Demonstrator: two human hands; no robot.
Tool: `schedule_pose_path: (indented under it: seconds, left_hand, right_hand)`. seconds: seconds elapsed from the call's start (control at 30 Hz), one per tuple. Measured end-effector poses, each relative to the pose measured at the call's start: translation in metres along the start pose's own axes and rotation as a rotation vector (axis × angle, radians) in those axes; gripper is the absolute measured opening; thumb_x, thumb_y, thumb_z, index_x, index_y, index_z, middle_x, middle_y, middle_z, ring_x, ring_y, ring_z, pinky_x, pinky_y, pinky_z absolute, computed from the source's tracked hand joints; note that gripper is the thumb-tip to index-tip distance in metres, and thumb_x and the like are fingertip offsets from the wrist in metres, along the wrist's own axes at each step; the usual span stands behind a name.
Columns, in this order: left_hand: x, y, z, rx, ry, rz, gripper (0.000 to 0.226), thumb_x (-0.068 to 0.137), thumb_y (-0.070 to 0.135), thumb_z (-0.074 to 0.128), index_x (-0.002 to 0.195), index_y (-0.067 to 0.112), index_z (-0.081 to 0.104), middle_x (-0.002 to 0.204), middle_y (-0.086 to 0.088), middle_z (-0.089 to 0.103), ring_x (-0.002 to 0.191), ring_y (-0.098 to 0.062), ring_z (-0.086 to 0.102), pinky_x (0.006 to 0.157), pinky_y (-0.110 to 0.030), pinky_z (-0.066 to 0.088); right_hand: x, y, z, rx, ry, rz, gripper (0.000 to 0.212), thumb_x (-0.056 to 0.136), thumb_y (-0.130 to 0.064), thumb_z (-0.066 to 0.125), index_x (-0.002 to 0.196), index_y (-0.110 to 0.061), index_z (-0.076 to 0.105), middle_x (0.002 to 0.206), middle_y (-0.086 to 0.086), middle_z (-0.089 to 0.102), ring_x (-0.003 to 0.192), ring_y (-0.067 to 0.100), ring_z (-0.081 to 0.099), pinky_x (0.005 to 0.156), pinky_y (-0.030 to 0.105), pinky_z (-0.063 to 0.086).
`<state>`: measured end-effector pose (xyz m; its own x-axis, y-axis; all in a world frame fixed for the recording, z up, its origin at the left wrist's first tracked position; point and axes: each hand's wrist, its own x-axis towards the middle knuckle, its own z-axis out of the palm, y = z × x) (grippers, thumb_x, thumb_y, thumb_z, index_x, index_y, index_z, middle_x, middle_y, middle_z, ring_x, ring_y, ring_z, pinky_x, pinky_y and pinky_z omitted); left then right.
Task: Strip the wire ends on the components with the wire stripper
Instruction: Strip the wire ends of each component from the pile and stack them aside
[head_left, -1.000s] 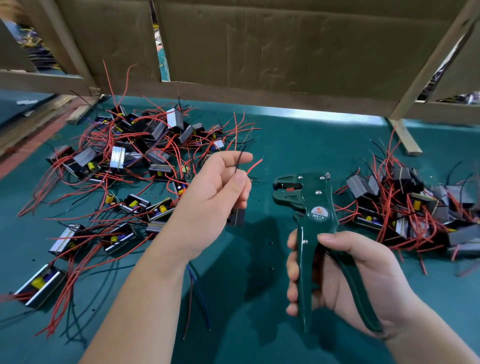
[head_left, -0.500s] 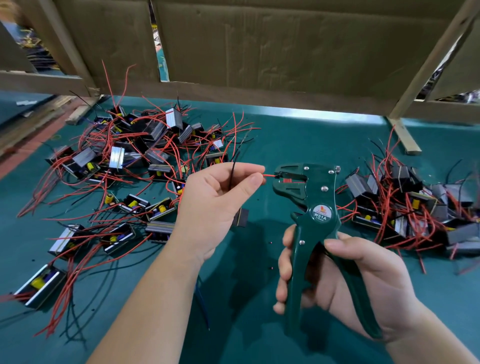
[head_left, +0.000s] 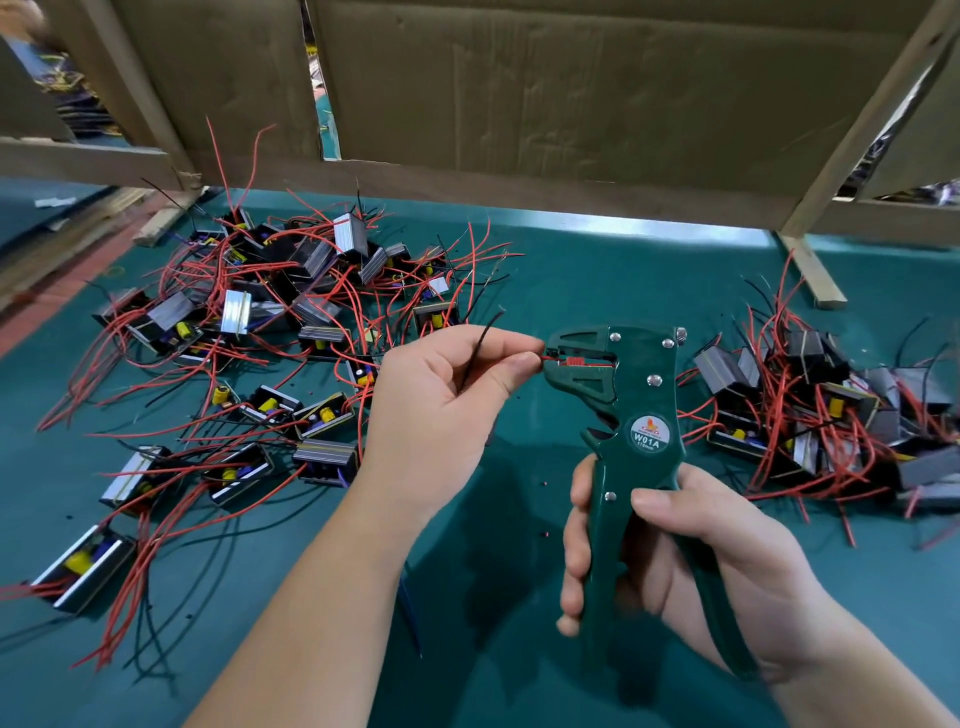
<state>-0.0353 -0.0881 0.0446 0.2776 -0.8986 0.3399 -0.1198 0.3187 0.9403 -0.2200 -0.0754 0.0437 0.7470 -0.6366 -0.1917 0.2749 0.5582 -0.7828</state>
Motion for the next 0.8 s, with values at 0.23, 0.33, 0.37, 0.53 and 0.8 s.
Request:
schedule_pose_path:
  seconds: [0.23,0.33,0.37,0.53,0.8]
  left_hand:
    - [0.000,0.000,0.003,-0.009,-0.002,0.027,0.020,0.081,0.009,0.071,0.078,0.028,0.070,0.064,0.018,0.066,0.055,0.005,0.054,0.054,-0.012,0.043]
    - [-0.001,-0.002,0.002,0.092,-0.008,0.055,0.006,0.084,0.024,0.065,0.084,0.030,0.068,0.068,0.013,0.060,0.051,-0.010,0.047,0.051,-0.023,0.039]
    - [0.000,-0.003,0.000,0.176,-0.023,0.097,0.006,0.088,0.028,0.060,0.090,0.029,0.066,0.076,0.013,0.058,0.055,-0.009,0.046,0.054,-0.021,0.037]
    - [0.000,-0.007,-0.008,0.582,-0.211,0.184,0.032,0.097,0.029,0.041,0.090,0.012,0.067,0.074,0.016,0.054,0.075,0.005,0.051,0.071,-0.011,0.037]
    - [0.003,-0.015,-0.010,0.511,-0.092,0.024,0.024,0.099,0.022,0.049,0.081,0.025,0.065,0.058,0.008,0.055,0.050,-0.005,0.050,0.051,-0.014,0.036]
  right_hand:
    - [0.000,0.001,0.003,-0.004,0.044,0.005,0.045,0.059,-0.033,0.087,0.088,-0.007,0.065,0.071,0.026,0.057,0.061,0.036,0.060,0.062,0.050,0.053]
    - [0.000,0.003,0.007,-0.018,0.119,-0.001,0.051,0.053,-0.043,0.088,0.083,-0.009,0.064,0.067,0.025,0.056,0.057,0.035,0.059,0.058,0.048,0.053]
    - [0.000,0.003,0.009,-0.019,0.157,0.003,0.052,0.052,-0.046,0.087,0.080,-0.010,0.063,0.066,0.023,0.055,0.055,0.034,0.058,0.056,0.046,0.053]
    - [0.005,0.004,0.009,-0.047,0.398,-0.001,0.033,0.056,-0.040,0.071,0.065,-0.014,0.053,0.052,0.010,0.043,0.037,0.022,0.040,0.041,0.028,0.041]
    - [0.008,-0.004,-0.005,0.184,0.347,-0.281,0.042,0.053,-0.032,0.070,0.086,-0.007,0.065,0.074,0.019,0.060,0.065,0.035,0.063,0.061,0.048,0.056]
